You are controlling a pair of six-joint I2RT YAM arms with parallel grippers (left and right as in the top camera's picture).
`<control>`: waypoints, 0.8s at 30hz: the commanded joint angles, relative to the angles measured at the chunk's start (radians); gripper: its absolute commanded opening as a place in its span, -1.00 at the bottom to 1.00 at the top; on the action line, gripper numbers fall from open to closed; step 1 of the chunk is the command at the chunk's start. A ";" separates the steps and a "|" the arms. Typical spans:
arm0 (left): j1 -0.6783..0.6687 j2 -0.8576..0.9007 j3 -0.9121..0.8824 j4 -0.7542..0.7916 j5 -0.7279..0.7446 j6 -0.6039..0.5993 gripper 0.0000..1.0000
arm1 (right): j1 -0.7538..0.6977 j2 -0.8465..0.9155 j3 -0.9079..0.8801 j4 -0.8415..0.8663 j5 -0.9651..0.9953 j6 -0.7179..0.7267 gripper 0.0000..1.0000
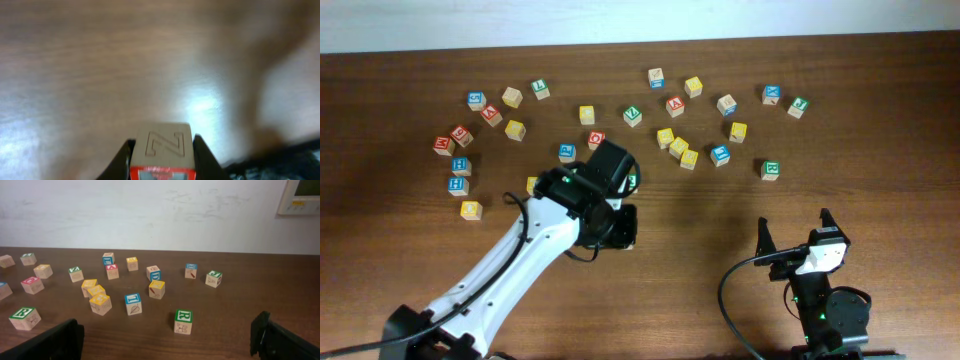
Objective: Spell out ICRA
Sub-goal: 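Lift the red I block and carry it toward the table center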
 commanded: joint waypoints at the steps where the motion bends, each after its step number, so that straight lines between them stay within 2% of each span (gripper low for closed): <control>1: -0.002 0.024 -0.117 0.115 -0.278 -0.115 -0.77 | 0.005 -0.008 -0.007 -0.004 0.009 -0.001 0.97; 10: -0.002 0.235 -0.148 0.356 -0.337 -0.114 -0.72 | 0.005 -0.008 -0.007 -0.004 0.009 -0.001 0.97; 18: 0.040 0.245 -0.148 0.359 -0.415 -0.113 -0.63 | 0.005 -0.008 -0.007 -0.004 0.009 -0.001 0.97; 22: 0.077 0.245 -0.148 0.382 -0.392 -0.102 -0.55 | 0.005 -0.008 -0.007 -0.004 0.009 -0.001 0.97; 24: 0.076 0.245 -0.148 0.397 -0.348 -0.047 -0.59 | 0.005 -0.008 -0.007 -0.004 0.009 -0.001 0.97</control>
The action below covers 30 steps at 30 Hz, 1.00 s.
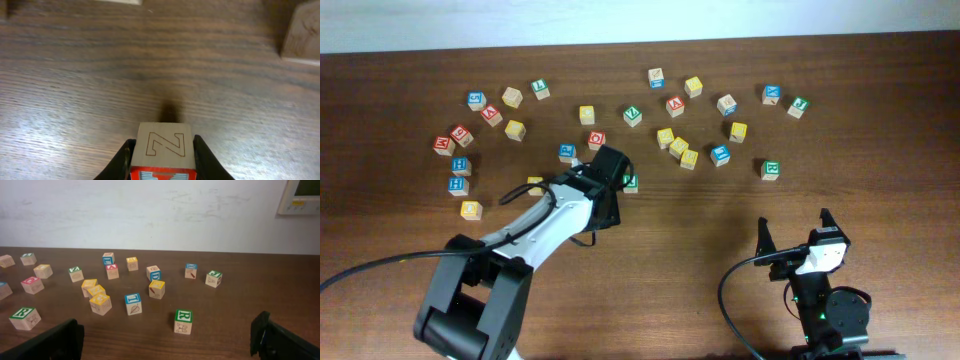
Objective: Spell out ICRA
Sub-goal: 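Lift the red I block and carry it toward the table center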
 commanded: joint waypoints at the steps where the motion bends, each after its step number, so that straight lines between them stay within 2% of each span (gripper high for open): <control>1: 0.003 0.004 -0.006 0.017 0.057 0.054 -0.60 | 0.005 -0.007 -0.007 -0.004 0.009 0.000 0.97; 4: 0.003 0.005 -0.006 0.014 0.076 0.055 -0.64 | 0.005 -0.007 -0.007 -0.004 0.009 0.000 0.97; 8: 0.003 0.009 -0.006 0.005 0.075 0.096 -0.59 | 0.005 -0.007 -0.007 -0.004 0.009 0.000 0.97; 15: 0.003 0.009 -0.006 0.021 0.062 0.095 -0.58 | 0.005 -0.007 -0.007 -0.004 0.009 0.000 0.97; 18: 0.003 0.010 -0.006 0.031 0.033 0.096 -0.52 | 0.005 -0.007 -0.007 -0.004 0.009 0.000 0.97; 30: 0.003 0.009 -0.006 0.008 0.052 0.095 -0.56 | 0.005 -0.007 -0.007 -0.004 0.009 0.000 0.97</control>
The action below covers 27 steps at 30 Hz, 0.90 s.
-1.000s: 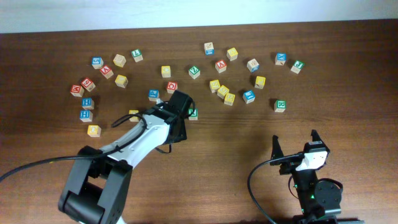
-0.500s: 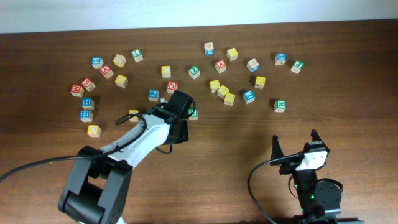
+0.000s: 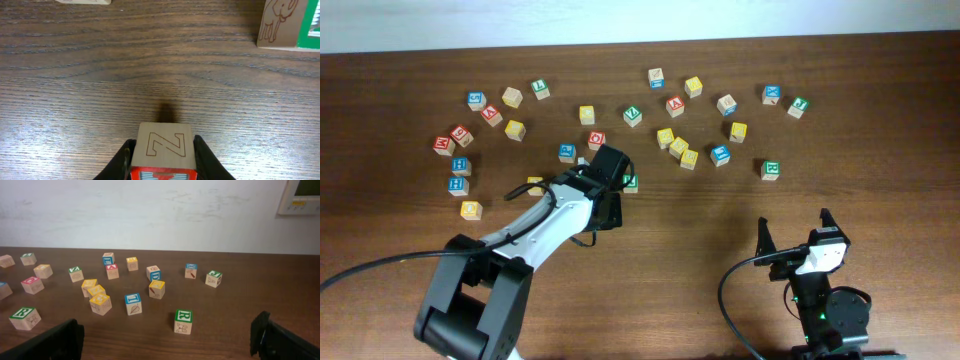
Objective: Spell out ICRA
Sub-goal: 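Lift the red I block and carry it toward the table center, then lower the red I block onto the table and open the left gripper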
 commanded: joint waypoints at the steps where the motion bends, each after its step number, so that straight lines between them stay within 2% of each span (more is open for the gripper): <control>1: 0.001 0.010 -0.006 -0.005 0.000 0.015 -0.55 | 0.005 -0.007 -0.007 -0.004 0.009 0.000 0.97; 5: 0.001 0.010 -0.006 -0.052 0.020 -0.011 -0.63 | 0.005 -0.007 -0.007 -0.004 0.009 0.000 0.97; 10: 0.001 0.009 -0.006 -0.131 0.116 -0.010 -0.60 | 0.005 -0.007 -0.007 -0.004 0.009 0.000 0.97; 16: 0.001 0.010 -0.006 -0.224 0.141 -0.011 -0.67 | 0.005 -0.007 -0.007 -0.004 0.009 0.000 0.97; 27: 0.000 0.010 -0.008 -0.249 0.183 -0.003 -0.67 | 0.005 -0.007 -0.007 -0.004 0.009 0.000 0.97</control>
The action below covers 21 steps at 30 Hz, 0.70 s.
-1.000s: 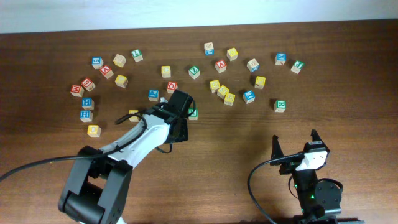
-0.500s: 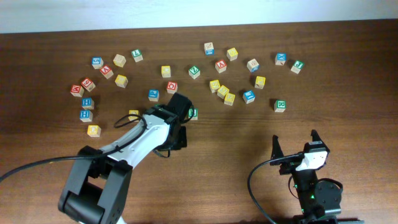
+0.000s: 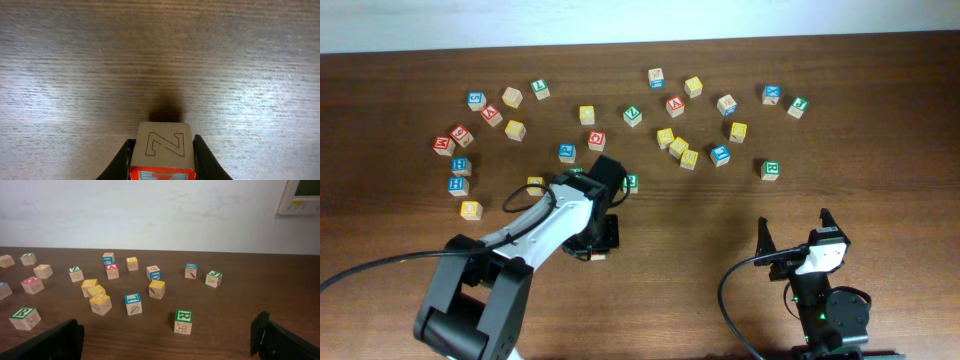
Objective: Spell out ICRA
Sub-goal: 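Lower the red I block onto the table and open the left gripper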
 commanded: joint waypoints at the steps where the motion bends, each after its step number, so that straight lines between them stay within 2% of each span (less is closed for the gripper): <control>1: 0.000 0.010 -0.009 -0.003 0.023 -0.001 -0.64 | 0.005 -0.007 -0.007 -0.004 0.009 0.000 0.97; 13: 0.000 0.010 -0.010 -0.003 0.022 -0.001 -0.51 | 0.005 -0.007 -0.007 -0.004 0.009 0.000 0.97; 16: 0.000 0.010 -0.010 -0.003 0.022 -0.001 -0.41 | 0.005 -0.007 -0.007 -0.004 0.009 0.000 0.97; 21: 0.000 0.010 -0.010 -0.003 0.022 -0.001 -0.39 | 0.005 -0.007 -0.007 -0.004 0.009 0.000 0.97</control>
